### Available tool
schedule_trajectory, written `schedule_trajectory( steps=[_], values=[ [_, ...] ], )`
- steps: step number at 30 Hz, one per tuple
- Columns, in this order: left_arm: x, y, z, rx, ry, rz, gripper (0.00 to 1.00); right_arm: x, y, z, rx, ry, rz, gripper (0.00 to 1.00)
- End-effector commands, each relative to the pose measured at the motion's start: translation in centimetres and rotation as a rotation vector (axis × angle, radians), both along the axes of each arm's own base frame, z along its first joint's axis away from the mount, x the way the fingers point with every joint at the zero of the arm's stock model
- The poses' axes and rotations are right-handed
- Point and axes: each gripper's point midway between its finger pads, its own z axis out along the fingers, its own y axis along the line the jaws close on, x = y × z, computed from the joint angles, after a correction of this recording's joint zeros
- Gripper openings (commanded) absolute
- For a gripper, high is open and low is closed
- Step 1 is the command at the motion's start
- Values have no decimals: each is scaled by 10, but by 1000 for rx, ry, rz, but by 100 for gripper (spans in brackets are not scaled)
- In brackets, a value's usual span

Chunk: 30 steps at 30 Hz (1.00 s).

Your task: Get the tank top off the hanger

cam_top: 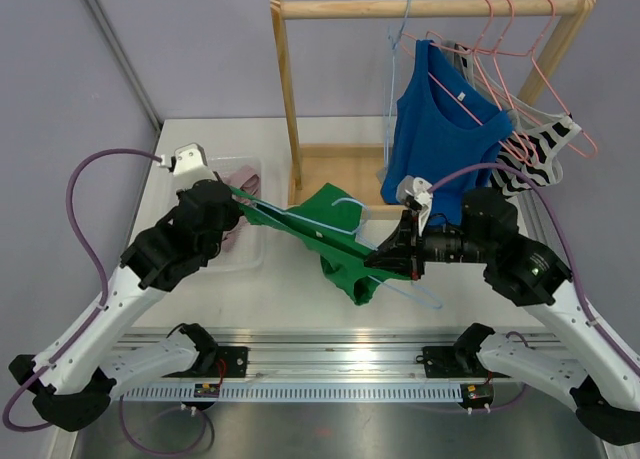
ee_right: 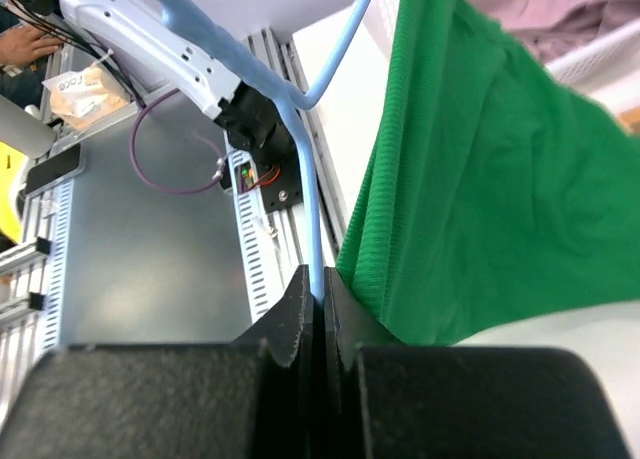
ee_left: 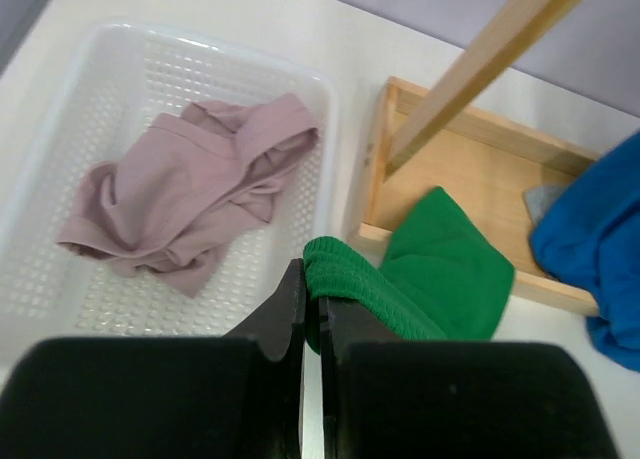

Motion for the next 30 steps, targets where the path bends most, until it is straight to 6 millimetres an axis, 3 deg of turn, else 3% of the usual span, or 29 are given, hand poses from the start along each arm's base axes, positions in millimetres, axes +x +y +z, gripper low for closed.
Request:
schedule_trajectory(
  steps=[1,3,5,6,8,9,10,11,12,13,14,15,16,17,19,20,24,25,26,27,28,30],
  values=[
    [4,-3,8,-11,14,-35,0,-10,-9,15,53,-111,18,0],
    [3,-27,8,-66,6,-163,0,-6,-8,12,69,-125,-4,0],
    [0,-39,-1,-97,17,-220,0,-1,-10,21,112,-183,-37,0],
    [-5,-54,6,-147,-8,-308,0,2,-9,16,119,-186,-53,0],
    [-9,-64,-5,-164,12,-364,0,8,-11,37,210,-276,-90,0],
    [-16,-82,4,-215,-21,-468,0,14,-10,34,234,-262,-129,0],
    [-20,-94,5,-237,-37,-543,0,24,-15,63,355,-339,-205,0],
    [-25,-105,-13,-243,-11,-608,0,27,-16,76,433,-358,-231,0],
    [-38,-130,-2,-309,-53,-762,0,34,-11,64,466,-352,-245,0],
    [-47,-141,-6,-332,-58,-843,0,34,-18,100,631,-446,-274,0],
    [-55,-150,-23,-351,-28,-904,0,36,-20,107,702,-465,-287,0],
    [-70,-166,-25,-375,-29,-1008,0,41,-18,99,743,-452,-297,0],
    [-77,-176,-36,-369,6,-1053,0,38,-22,119,845,-524,-291,0],
    [-97,-191,-43,-340,23,-1141,0,38,-22,123,876,-548,-289,0],
    [-113,-202,-65,-280,75,-1191,0,44,-22,136,944,-594,-303,0],
    [-130,-212,-76,-243,100,-1253,0,46,-23,142,966,-610,-314,0],
    [-120,-198,-107,-149,166,-1091,0,87,-25,151,887,-542,-504,0],
    [-112,-190,-111,-136,177,-1025,0,105,-17,123,732,-438,-558,0],
    [-102,-174,-119,-85,192,-925,0,108,-22,135,706,-405,-595,0],
    [-98,-165,-121,-67,197,-876,0,119,-27,127,654,-360,-660,0],
    [-94,-158,-121,-59,201,-828,2,125,-23,101,534,-289,-682,0],
    [-87,-141,-124,-12,204,-750,12,129,-27,98,476,-261,-713,0]
  ],
)
